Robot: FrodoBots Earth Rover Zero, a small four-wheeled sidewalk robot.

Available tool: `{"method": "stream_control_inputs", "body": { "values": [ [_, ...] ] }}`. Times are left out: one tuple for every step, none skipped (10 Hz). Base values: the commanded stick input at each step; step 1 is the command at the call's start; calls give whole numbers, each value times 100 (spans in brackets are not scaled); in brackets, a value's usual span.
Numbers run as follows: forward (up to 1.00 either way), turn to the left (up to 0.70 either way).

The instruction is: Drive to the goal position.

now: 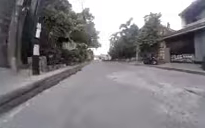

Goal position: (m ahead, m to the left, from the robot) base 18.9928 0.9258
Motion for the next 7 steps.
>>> {"method": "stream_control_inputs", "body": {
  "values": [
    [100, 12],
    [100, 12],
    [100, 12],
    [100, 12],
    [100, 12],
    [100, 12],
    [100, 12]
  ]
}}
